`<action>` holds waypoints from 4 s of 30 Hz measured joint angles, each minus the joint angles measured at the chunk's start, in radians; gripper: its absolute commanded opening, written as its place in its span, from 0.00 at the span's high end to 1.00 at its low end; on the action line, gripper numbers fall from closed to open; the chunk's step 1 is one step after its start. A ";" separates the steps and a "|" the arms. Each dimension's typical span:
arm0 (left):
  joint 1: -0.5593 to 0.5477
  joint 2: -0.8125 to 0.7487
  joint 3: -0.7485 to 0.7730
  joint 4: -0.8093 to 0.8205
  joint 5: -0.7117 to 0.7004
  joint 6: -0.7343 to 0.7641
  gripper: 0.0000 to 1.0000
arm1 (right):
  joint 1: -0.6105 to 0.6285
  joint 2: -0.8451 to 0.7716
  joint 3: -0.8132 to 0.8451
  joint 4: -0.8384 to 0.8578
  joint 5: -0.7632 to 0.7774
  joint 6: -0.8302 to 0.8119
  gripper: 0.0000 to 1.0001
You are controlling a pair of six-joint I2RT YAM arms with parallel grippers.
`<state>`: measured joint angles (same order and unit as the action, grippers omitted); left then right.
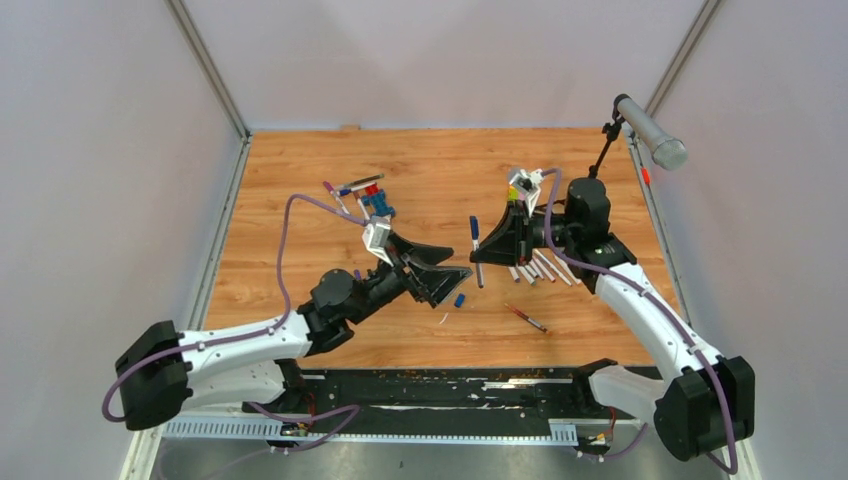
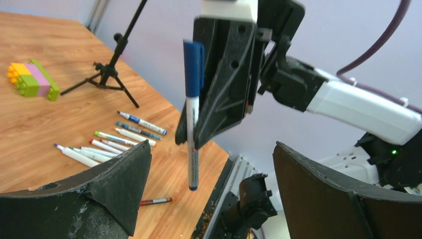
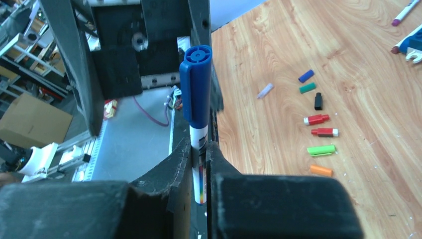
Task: Open the pen caps
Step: Pick up the pen from the center of the board, then open the pen cap from the pen, then place the pen cap at the center of the board, then place the pen at the center of the board.
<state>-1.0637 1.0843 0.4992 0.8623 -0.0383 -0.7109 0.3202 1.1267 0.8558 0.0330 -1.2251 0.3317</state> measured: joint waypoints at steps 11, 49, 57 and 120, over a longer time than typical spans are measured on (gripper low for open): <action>0.124 -0.079 -0.001 -0.013 0.090 -0.009 0.01 | 0.009 -0.023 -0.053 -0.010 -0.123 -0.084 1.00; 0.388 0.256 0.412 0.204 0.420 -0.121 1.00 | 0.088 -0.021 -0.166 0.070 -0.130 -0.109 1.00; 0.505 0.276 0.500 0.359 0.387 -0.193 1.00 | 0.103 -0.035 -0.171 -0.084 -0.085 -0.287 1.00; 0.433 -0.004 -0.068 -1.107 -0.049 -0.136 0.79 | -0.090 0.285 -0.115 -0.860 0.931 -1.054 0.69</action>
<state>-0.6308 1.0801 0.4309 -0.2443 -0.0875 -0.8471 0.2302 1.4120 0.7406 -0.8268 -0.2943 -0.7223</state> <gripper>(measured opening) 0.192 0.311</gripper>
